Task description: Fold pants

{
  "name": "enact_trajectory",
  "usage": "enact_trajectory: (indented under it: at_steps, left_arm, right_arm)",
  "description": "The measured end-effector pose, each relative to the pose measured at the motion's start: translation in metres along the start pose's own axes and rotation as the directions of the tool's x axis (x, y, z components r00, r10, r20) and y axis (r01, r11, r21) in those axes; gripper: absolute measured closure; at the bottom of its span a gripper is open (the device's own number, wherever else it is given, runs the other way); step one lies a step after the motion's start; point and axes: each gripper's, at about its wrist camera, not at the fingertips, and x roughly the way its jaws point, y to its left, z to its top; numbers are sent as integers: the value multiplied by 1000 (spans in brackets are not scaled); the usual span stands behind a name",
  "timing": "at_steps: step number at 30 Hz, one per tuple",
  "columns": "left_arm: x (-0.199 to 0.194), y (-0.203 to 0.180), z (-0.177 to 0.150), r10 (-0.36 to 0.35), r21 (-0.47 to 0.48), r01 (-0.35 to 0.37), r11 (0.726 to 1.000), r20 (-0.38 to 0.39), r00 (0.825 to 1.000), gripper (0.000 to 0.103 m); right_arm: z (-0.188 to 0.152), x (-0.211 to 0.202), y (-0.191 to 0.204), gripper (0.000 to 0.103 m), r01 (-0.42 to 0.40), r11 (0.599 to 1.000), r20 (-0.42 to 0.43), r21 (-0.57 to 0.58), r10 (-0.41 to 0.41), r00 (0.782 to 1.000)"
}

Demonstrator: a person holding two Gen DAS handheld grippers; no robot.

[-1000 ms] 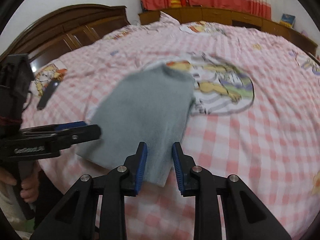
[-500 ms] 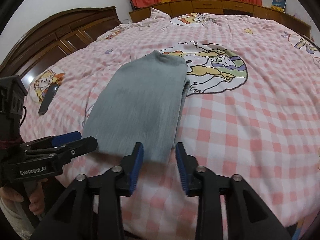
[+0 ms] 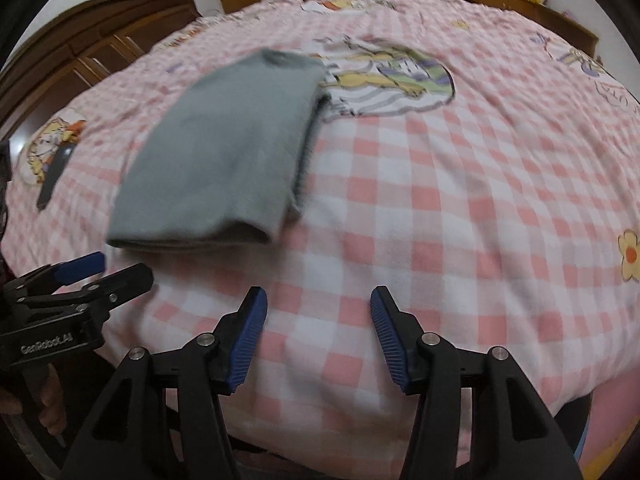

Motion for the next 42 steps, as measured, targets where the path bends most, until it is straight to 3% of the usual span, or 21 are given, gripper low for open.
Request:
enact_trajectory:
  at_steps: [6, 17, 42]
  left_arm:
    - [20, -5, -5, 61, 30, -59, 998, -41, 997, 9]
    - [28, -6, -7, 44, 22, -43, 999, -48, 998, 0]
    - [32, -6, -7, 45, 24, -43, 999, -49, 998, 0]
  right_arm:
    - [-4, 11, 3, 45, 31, 999, 3, -33, -31, 1000]
    - [-8, 15, 7, 38, 35, 998, 32, -49, -33, 999]
    - [-10, 15, 10, 33, 30, 998, 39, -49, -29, 999]
